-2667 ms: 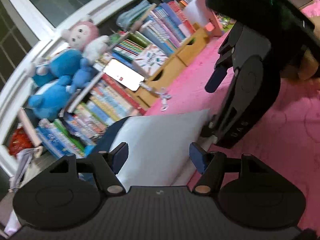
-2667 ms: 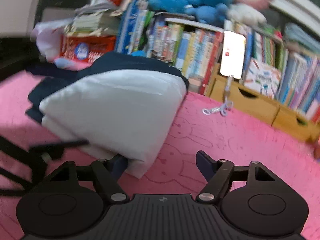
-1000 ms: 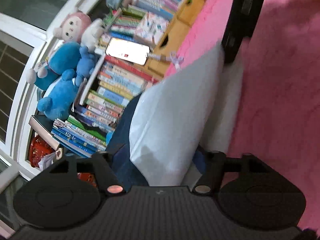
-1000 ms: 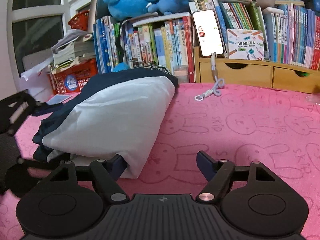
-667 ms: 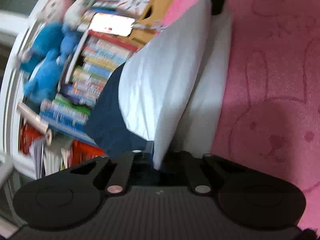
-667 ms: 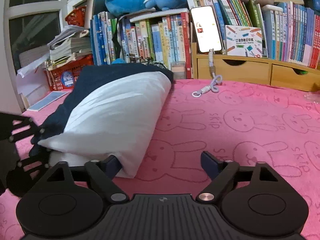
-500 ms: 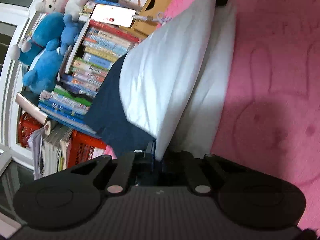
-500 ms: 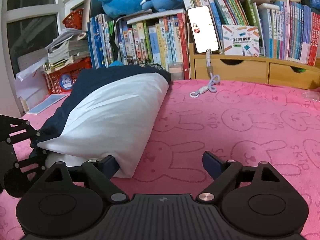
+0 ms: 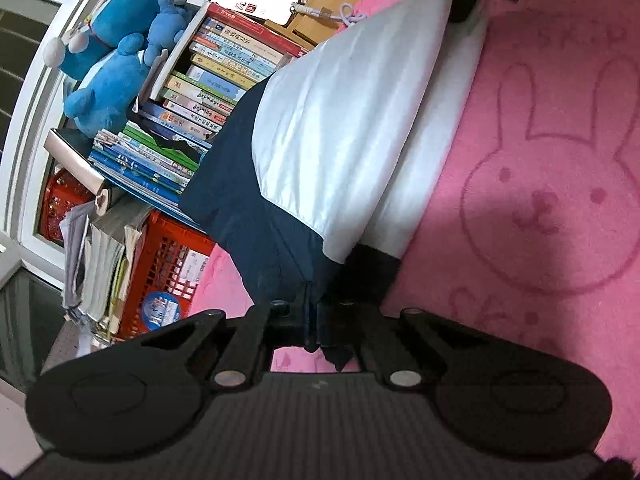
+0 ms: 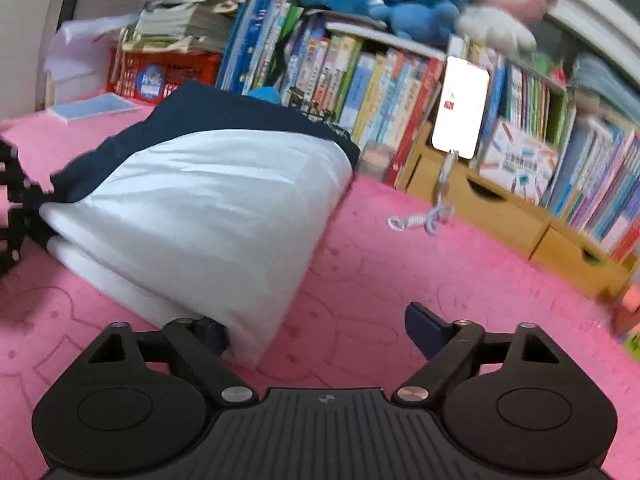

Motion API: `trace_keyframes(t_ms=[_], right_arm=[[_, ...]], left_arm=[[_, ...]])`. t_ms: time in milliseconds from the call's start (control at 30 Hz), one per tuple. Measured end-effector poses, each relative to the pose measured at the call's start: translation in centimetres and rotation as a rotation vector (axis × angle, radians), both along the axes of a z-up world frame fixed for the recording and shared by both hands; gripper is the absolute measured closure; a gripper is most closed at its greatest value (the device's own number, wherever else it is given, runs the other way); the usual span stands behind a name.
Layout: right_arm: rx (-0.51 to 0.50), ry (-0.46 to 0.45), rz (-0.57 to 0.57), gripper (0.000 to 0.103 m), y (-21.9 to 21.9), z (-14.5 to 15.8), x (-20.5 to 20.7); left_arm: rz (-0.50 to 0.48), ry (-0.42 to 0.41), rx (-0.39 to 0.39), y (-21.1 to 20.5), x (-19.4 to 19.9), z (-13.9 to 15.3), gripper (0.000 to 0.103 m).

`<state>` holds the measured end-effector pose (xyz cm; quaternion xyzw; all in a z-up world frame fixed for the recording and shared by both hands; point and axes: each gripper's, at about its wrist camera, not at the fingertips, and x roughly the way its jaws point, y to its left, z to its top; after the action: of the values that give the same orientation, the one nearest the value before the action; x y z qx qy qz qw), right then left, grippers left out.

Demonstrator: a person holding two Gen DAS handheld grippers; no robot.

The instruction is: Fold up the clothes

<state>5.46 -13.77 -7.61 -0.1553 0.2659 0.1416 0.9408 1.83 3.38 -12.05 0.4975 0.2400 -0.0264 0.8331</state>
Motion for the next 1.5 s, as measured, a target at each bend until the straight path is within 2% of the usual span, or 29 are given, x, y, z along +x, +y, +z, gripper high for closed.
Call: trace_keyframes(t_ms=[67, 100, 267, 333, 433, 633, 767, 867, 967, 1133, 1233, 1367, 1500], right_arm=[[0.05, 0.039, -0.014, 0.015, -1.1, -0.2, 0.2], [0.032, 0.021, -0.02, 0.015, -0.8, -0.2, -0.3], [-0.152, -0.209, 0.003, 0.014, 1.4, 1.3, -4.1], [-0.211, -0.235, 0.008, 0.008, 1.4, 1.1, -4.3], [-0.204, -0.163, 0.01, 0.008, 0.6, 0.1, -3.6], [-0.161, -0.091, -0.013, 0.002, -0.5, -0.6, -2.9], [-0.211, -0.068, -0.145, 0.006, -2.7, -1.5, -1.7], [-0.018, 0.048, -0.176, 0.008, -6.0, -0.1, -1.3], [0.121, 0.06, -0.127, 0.008, -6.9, 1.3, -1.9], [0.22, 0.038, 0.027, 0.009, -2.8, 3.7, -1.6], [0.238, 0.056, 0.107, 0.01, 1.2, 3.8, -0.7], [0.21, 0.109, 0.163, 0.018, 5.5, 2.8, 1.4], [0.121, 0.128, 0.179, 0.014, 7.9, 1.3, 2.3]], left_arm=[[-0.001, -0.004, -0.012, -0.1, -0.2, 0.0, 0.102], [0.003, -0.005, -0.02, -0.1, -0.3, 0.0, 0.102], [-0.007, 0.001, -0.034, 0.0, -0.9, 0.0, 0.102], [-0.01, -0.002, -0.043, 0.1, -1.1, 0.0, 0.102], [-0.013, -0.004, -0.059, 0.0, -1.5, 0.1, 0.101], [-0.027, 0.002, -0.068, 0.0, -2.0, 0.1, 0.101], [-0.033, -0.01, -0.104, 0.5, -2.0, 0.2, 0.101], [-0.027, -0.021, -0.125, 0.5, -2.1, 0.2, 0.101], [-0.021, -0.03, -0.146, 0.5, -2.1, 0.2, 0.101], [-0.02, -0.036, -0.16, 0.6, -2.2, 0.3, 0.102], [-0.022, -0.041, -0.175, 0.9, -2.3, 0.3, 0.102], [-0.024, -0.045, -0.19, 1.0, -2.3, 0.3, 0.101], [-0.028, -0.044, -0.194, 1.0, -2.4, 0.4, 0.101]])
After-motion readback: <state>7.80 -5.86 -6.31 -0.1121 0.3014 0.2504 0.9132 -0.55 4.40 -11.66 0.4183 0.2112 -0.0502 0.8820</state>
